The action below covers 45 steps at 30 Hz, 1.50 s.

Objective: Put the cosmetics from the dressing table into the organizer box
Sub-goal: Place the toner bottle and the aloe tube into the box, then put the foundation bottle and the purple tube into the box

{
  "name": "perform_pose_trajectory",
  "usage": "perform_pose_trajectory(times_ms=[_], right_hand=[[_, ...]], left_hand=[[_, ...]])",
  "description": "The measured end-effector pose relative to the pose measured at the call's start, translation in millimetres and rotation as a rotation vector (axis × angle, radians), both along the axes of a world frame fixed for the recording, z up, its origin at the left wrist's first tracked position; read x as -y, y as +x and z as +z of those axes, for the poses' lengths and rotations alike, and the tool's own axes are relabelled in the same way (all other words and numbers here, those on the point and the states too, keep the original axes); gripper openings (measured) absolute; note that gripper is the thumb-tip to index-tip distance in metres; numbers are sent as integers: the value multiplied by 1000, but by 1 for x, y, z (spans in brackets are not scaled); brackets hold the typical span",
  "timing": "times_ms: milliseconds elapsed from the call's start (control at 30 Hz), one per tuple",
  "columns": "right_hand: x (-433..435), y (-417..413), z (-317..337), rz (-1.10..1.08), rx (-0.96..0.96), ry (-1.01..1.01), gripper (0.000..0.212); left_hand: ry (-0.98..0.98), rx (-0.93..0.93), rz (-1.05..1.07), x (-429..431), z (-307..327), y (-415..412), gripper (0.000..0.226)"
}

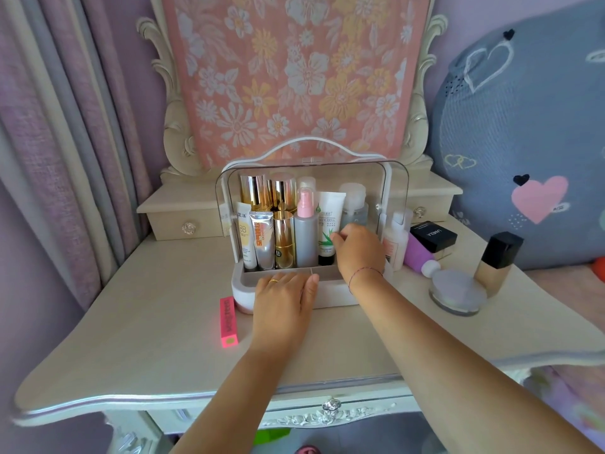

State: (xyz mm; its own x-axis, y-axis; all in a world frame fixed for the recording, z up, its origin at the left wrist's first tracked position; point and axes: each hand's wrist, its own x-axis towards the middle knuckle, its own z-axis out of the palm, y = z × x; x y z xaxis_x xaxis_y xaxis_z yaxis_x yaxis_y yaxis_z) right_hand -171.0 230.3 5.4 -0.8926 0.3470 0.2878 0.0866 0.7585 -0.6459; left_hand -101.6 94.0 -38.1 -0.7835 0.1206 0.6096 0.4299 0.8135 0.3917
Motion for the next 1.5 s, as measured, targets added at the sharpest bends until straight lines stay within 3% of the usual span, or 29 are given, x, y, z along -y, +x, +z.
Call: perform_pose_trajectory(times_ms=[200,400,500,633,767,867,1100,1367,1500], right_hand=[[-3,15,1,39,-80,-25,24],[-45,78,-1,47,-546,-107,9],[-95,94,2,-153,-716,-47,10],[-165,100,3,-390,-646,-141,48],[-201,94,2,-188,-345,-409,76],[-210,89,-5,-57,-194,-456,69],[-215,85,-16,-55,-185,-355,32],[-201,96,5,-186,-388,-223,37],[-158,104,33,-36,-510,-278,42]], left_hand=[[1,8,-16,0,2,2,38],[-45,6,-3,2,-1,0,48],[-54,-13,-11,2,-2,0,43],[-79,-26,0,0,-3,-1,36],[-98,-24,2,-1,-5,-2,36],[-91,-6,7,-1,-4,-1,38],[-84,35,27,-3,-2,1,26],[-90,34,10,-3,-1,3,29],[-83,33,7,-2,-1,3,26]])
